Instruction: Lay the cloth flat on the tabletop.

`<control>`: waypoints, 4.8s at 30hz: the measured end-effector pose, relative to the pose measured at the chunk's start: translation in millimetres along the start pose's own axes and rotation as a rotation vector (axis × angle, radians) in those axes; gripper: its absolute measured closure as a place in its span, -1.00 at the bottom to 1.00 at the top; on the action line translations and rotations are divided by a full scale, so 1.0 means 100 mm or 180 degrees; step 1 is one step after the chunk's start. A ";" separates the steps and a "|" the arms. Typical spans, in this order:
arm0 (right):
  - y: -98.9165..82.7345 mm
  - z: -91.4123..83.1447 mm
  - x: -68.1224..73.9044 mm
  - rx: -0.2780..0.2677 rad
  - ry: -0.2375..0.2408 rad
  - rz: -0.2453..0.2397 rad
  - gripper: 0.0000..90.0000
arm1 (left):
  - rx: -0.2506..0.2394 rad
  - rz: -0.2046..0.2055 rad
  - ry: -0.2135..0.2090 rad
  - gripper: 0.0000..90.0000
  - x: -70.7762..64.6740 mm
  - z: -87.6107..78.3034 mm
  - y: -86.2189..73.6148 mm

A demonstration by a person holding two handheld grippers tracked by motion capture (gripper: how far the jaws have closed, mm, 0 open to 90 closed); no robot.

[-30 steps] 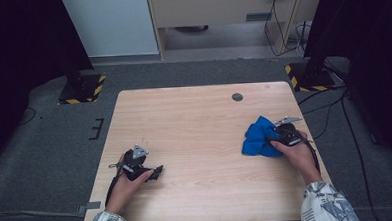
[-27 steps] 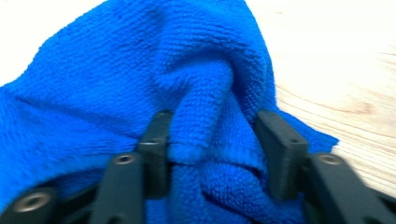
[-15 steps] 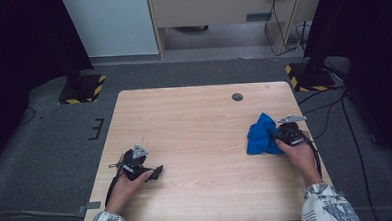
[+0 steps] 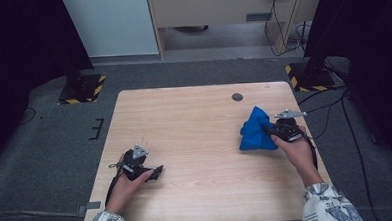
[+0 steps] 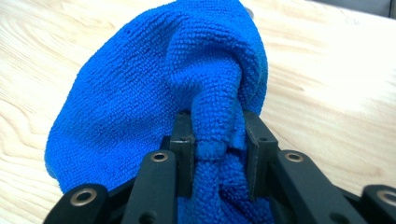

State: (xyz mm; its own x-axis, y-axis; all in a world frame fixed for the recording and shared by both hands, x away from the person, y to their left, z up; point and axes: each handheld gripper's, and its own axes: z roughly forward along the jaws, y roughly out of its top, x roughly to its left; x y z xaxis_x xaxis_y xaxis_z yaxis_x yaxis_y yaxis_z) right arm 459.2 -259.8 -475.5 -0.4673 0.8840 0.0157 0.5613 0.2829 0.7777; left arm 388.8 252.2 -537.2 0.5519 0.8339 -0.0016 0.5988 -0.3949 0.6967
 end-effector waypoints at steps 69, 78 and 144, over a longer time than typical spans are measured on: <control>0.10 0.54 1.69 0.0176 0.0736 -0.0535 -0.66 | -0.0085 -0.0052 0.0069 -0.83 -0.04 -0.07 0.08; 0.14 0.25 1.48 -0.0067 0.0697 -0.0510 -0.05 | -0.0329 -0.0083 0.0047 -0.60 -0.25 -0.25 0.14; -0.34 0.26 1.30 0.0229 0.0837 -0.0451 0.92 | -0.0339 0.0402 -0.0400 0.89 -0.89 0.01 0.34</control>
State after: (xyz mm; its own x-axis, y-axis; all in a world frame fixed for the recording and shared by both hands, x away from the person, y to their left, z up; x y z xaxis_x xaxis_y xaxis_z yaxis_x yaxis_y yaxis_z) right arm 397.1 -144.8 -516.9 -0.6998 0.7098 0.0796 0.5205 0.4304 0.7375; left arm 360.5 163.7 -514.4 0.6908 0.7231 0.0055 0.4593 -0.4446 0.7690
